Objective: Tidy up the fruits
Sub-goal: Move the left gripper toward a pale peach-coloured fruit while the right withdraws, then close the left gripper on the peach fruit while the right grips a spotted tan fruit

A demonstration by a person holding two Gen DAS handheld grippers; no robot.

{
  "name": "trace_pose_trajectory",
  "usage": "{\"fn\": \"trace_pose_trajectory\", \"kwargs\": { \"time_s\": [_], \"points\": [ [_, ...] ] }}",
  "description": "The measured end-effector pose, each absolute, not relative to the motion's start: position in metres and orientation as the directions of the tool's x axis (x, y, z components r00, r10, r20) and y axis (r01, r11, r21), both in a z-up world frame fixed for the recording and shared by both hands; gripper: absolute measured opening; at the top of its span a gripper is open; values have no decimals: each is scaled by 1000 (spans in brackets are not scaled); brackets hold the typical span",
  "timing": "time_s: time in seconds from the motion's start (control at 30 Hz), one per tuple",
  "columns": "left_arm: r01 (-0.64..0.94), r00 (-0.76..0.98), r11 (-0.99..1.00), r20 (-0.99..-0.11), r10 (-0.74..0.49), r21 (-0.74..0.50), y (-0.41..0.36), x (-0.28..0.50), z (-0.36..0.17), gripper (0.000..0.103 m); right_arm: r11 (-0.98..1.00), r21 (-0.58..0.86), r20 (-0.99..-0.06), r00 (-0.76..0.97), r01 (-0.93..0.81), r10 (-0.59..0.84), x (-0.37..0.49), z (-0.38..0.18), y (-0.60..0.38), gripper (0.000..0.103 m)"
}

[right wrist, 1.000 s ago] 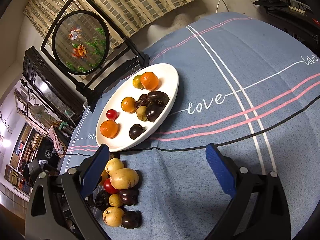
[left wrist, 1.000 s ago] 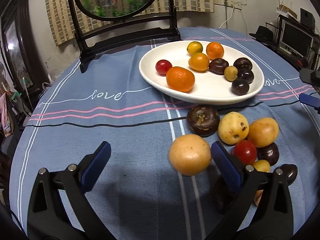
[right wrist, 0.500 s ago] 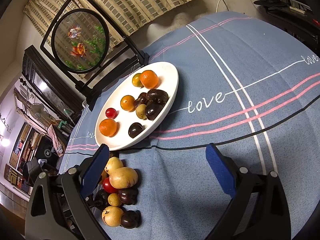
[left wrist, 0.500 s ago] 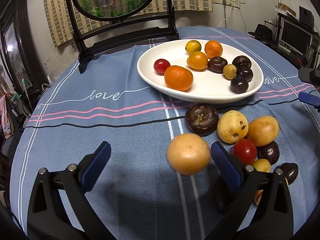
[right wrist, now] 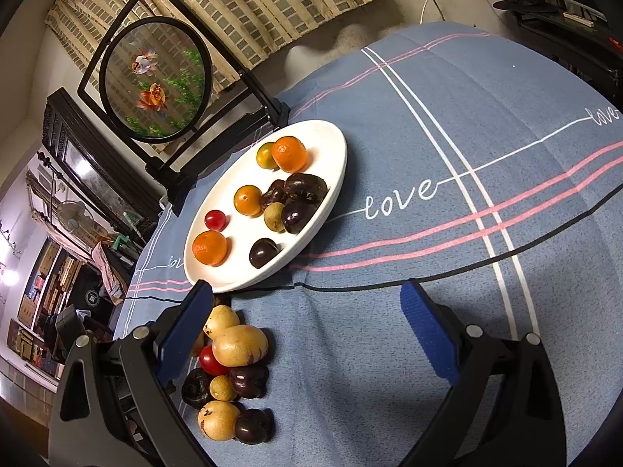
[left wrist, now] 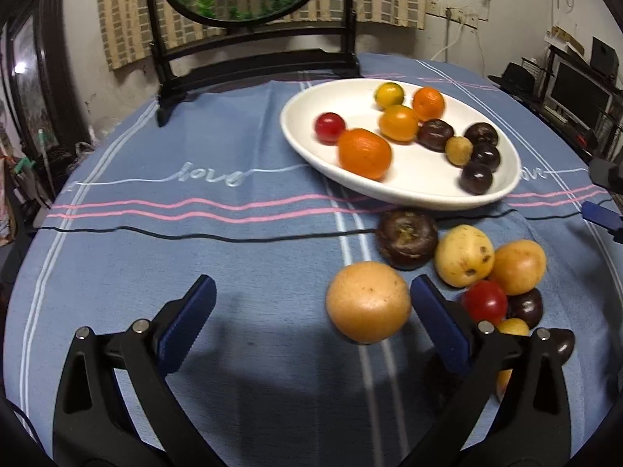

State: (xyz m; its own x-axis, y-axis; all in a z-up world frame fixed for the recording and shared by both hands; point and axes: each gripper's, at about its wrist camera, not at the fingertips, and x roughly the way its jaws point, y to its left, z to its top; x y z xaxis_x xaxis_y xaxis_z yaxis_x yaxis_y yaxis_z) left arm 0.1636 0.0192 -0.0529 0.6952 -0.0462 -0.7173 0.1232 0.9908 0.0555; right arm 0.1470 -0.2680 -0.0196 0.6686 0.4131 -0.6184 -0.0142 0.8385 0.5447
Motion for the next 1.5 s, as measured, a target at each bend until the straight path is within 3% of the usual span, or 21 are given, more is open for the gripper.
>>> {"fn": "trace_pose_trajectory", "kwargs": {
  "time_s": [0.17, 0.43, 0.83, 1.0, 1.27, 1.43, 1.5],
  "points": [
    [67, 710, 997, -704, -13, 49, 32, 165, -50, 101, 836, 548, -611, 673, -21, 417, 145, -17, -267, 97],
    [154, 681, 985, -731, -50, 75, 14, 166, -57, 101, 844, 534, -613, 672, -35, 416, 145, -15, -262, 97],
    [184, 631, 983, -767, -116, 4, 17, 173, -64, 94, 858, 510, -627, 658, -57, 416, 145, -17, -253, 97],
    [161, 591, 987, -799, -107, -13, 20, 181, -71, 101, 903, 399, -671, 621, -158, 405, 136, -19, -221, 97],
    [158, 586, 987, -806, -87, 8, 17, 182, -74, 101, 948, 204, -743, 592, -243, 311, 136, -30, -178, 97],
    [158, 586, 987, -806, -87, 8, 17, 182, -74, 101, 971, 17, -748, 641, -237, 169, 134, -30, -169, 97],
    [158, 586, 987, -806, -87, 8, 16, 182, -74, 101, 988, -74, -716, 697, -136, 43, 134, -24, -183, 97]
  ]
}}
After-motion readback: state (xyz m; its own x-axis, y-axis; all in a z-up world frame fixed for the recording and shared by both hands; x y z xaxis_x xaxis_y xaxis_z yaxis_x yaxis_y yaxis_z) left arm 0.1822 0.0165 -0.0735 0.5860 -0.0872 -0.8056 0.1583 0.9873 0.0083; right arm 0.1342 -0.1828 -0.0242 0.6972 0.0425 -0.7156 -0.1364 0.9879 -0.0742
